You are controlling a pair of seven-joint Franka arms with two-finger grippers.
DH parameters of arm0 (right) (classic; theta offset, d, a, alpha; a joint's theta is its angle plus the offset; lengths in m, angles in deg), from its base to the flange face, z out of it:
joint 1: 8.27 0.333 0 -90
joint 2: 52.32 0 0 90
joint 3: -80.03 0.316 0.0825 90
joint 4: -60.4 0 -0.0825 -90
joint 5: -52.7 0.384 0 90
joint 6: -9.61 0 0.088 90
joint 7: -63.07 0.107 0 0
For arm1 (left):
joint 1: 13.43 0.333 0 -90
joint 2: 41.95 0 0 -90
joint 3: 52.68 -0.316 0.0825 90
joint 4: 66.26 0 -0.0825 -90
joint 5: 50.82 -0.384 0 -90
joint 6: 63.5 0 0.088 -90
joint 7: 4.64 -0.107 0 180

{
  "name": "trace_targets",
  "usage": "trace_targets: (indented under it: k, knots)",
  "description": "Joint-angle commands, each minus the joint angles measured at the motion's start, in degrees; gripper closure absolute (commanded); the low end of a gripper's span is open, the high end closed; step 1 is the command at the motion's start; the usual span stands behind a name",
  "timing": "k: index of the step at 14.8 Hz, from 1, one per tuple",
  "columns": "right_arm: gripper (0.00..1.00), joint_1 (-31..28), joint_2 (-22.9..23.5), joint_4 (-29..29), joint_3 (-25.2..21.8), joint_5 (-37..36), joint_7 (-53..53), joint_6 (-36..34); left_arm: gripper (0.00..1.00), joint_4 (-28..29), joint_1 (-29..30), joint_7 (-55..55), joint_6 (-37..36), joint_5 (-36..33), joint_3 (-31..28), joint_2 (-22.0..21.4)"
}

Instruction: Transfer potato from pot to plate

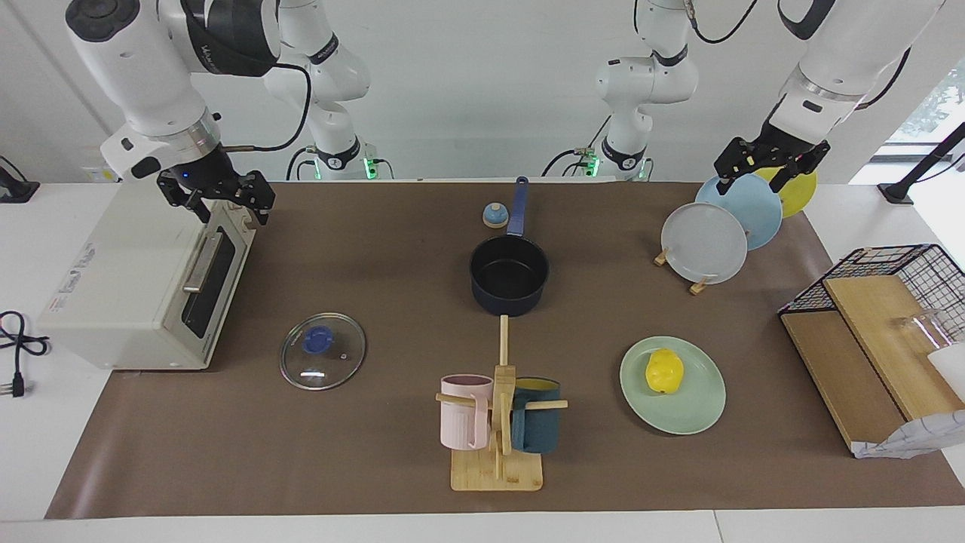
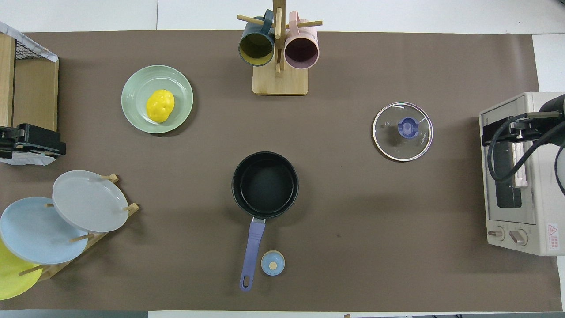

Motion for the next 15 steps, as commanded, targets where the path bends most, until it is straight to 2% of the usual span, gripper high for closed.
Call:
trace_targets:
  k: [1, 7, 15]
  knots:
    - [0.0, -0.7, -0.1, -0.1, 0.2, 1.1, 0.3, -0.2, 0.0, 0.7, -0.2, -0.1, 0.5, 0.3, -0.3, -2.2]
    - [0.0, -0.7, -0.1, -0.1, 0.2, 1.1, 0.3, -0.2, 0.0, 0.7, -0.2, -0.1, 0.3, 0.3, -0.3, -6.3]
    - [0.0, -0.7, -0.1, -0.1, 0.2, 1.1, 0.3, -0.2, 0.0, 0.7, -0.2, -0.1, 0.3, 0.3, -0.3, -6.5]
